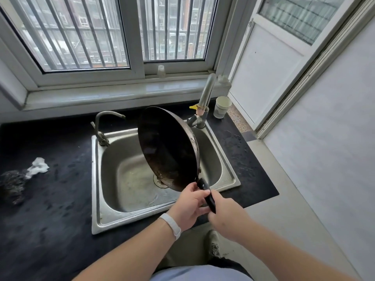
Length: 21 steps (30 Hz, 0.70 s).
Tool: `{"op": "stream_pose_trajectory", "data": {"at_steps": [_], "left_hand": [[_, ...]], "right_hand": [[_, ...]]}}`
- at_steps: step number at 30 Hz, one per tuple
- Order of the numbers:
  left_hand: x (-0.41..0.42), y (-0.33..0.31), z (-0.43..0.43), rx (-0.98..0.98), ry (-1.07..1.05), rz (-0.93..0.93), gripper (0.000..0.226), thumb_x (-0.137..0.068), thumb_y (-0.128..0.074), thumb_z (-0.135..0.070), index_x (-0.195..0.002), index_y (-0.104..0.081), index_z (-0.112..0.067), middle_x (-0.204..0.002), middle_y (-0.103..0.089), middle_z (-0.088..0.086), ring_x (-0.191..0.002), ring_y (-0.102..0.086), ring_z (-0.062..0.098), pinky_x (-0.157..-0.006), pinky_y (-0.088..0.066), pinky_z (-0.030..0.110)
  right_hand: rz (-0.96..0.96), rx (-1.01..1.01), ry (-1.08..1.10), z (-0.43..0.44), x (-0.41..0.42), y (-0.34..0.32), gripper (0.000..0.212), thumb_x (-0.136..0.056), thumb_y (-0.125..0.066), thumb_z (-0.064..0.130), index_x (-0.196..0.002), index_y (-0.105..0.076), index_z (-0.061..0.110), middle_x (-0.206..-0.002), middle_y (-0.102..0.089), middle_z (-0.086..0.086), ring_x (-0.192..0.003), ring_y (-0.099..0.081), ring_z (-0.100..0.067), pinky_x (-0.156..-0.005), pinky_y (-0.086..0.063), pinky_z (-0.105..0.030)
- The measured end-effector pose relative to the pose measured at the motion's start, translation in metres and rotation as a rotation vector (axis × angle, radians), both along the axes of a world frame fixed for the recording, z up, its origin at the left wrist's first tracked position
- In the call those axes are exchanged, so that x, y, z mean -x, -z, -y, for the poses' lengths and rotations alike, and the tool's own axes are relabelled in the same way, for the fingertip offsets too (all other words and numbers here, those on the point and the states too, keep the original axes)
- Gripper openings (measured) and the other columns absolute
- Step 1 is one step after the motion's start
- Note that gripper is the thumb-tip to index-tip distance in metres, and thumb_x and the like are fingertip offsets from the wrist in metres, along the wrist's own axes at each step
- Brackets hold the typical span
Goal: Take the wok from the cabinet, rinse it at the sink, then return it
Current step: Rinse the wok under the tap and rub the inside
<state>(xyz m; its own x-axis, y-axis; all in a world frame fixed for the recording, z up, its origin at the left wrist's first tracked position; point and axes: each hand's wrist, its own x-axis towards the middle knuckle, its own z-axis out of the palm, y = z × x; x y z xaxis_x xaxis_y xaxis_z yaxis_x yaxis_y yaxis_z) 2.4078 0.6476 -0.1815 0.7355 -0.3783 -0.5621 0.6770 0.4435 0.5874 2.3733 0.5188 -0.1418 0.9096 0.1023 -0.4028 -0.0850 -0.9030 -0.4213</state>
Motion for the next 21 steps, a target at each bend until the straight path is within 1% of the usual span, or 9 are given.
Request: {"op": "stream_pose_trajectory", "data": {"at_steps": [2,5,8,9,11,12,15,17,21], "left_hand": [[0.001,0.0,0.003,0.007,0.001,0.011,0.028,-0.096,-0.053,0.004,-0.122,-0.053,-0.006,-0.11,-0.062,0.014,-0.097,-0.066,0.027,-0.077,-0.06,0.042],[0.005,0.0,0.008,-0.003,-0.008,0.024,0.028,-0.095,-0.054,0.003,-0.122,-0.053,-0.005,-0.114,-0.059,0.016,-0.099,-0.066,0.029,-0.079,-0.06,0.042],[0.008,-0.001,0.013,-0.025,-0.037,0.024,0.051,-0.093,-0.061,-0.001,-0.14,-0.041,-0.003,-0.13,-0.056,0.022,-0.108,-0.066,0.033,-0.08,-0.06,0.044],[0.009,-0.001,0.015,-0.032,-0.05,0.03,0.053,-0.092,-0.062,-0.002,-0.14,-0.039,-0.002,-0.132,-0.054,0.023,-0.108,-0.067,0.033,-0.082,-0.06,0.045],[0.011,-0.006,0.018,-0.051,-0.075,0.041,0.044,-0.094,-0.062,-0.001,-0.132,-0.04,-0.004,-0.125,-0.055,0.021,-0.106,-0.068,0.033,-0.085,-0.06,0.046],[0.011,-0.007,0.021,-0.062,-0.087,0.044,0.041,-0.094,-0.061,-0.002,-0.13,-0.041,-0.004,-0.126,-0.055,0.023,-0.107,-0.068,0.034,-0.085,-0.06,0.046],[0.014,-0.011,0.031,-0.114,-0.14,0.047,0.05,-0.094,-0.063,-0.004,-0.139,-0.04,-0.002,-0.137,-0.05,0.03,-0.113,-0.066,0.037,-0.082,-0.06,0.042],[0.018,-0.011,0.04,-0.147,-0.2,0.038,0.054,-0.093,-0.065,-0.006,-0.141,-0.04,-0.001,-0.132,-0.055,0.029,-0.11,-0.068,0.036,-0.08,-0.06,0.04],[0.032,-0.016,0.063,-0.166,-0.334,0.048,0.046,-0.093,-0.066,-0.009,-0.133,-0.047,0.001,-0.107,-0.067,0.016,-0.101,-0.073,0.029,-0.079,-0.059,0.036]], "right_hand": [[0.009,-0.026,0.011,0.002,0.002,-0.002,0.041,-0.089,-0.049,0.022,-0.13,-0.044,0.023,-0.087,-0.063,-0.001,-0.073,-0.057,-0.024,-0.063,-0.045,-0.033],[0.024,-0.047,0.016,0.008,0.004,-0.004,0.04,-0.087,-0.049,0.022,-0.127,-0.046,0.025,-0.08,-0.058,0.004,-0.068,-0.054,-0.022,-0.06,-0.041,-0.031],[0.008,-0.1,0.014,0.018,0.005,-0.009,0.036,-0.085,-0.05,0.021,-0.121,-0.05,0.029,-0.073,-0.057,0.008,-0.062,-0.054,-0.017,-0.057,-0.041,-0.029],[-0.001,-0.12,0.009,0.022,0.003,-0.01,0.036,-0.084,-0.051,0.021,-0.119,-0.052,0.03,-0.073,-0.058,0.009,-0.061,-0.055,-0.014,-0.056,-0.041,-0.027],[-0.027,-0.165,0.001,0.03,-0.002,-0.012,0.034,-0.081,-0.051,0.021,-0.112,-0.056,0.031,-0.075,-0.061,0.009,-0.057,-0.055,-0.008,-0.053,-0.044,-0.024],[-0.047,-0.194,-0.003,0.034,-0.004,-0.013,0.031,-0.079,-0.051,0.02,-0.108,-0.058,0.03,-0.078,-0.063,0.007,-0.055,-0.056,-0.007,-0.052,-0.046,-0.025],[-0.132,-0.319,-0.006,0.045,-0.011,-0.017,0.029,-0.074,-0.05,0.016,-0.1,-0.061,0.024,-0.077,-0.064,0.001,-0.04,-0.053,-0.005,-0.043,-0.046,-0.026],[-0.203,-0.411,-0.012,0.055,-0.014,-0.022,0.029,-0.073,-0.048,0.013,-0.099,-0.061,0.017,-0.07,-0.06,-0.004,-0.035,-0.05,-0.011,-0.04,-0.044,-0.028],[-0.305,-0.546,-0.095,0.078,-0.018,-0.033,0.026,-0.079,-0.046,0.0,-0.096,-0.061,0.011,-0.058,-0.052,-0.002,-0.034,-0.048,-0.018,-0.039,-0.042,-0.028]]}}
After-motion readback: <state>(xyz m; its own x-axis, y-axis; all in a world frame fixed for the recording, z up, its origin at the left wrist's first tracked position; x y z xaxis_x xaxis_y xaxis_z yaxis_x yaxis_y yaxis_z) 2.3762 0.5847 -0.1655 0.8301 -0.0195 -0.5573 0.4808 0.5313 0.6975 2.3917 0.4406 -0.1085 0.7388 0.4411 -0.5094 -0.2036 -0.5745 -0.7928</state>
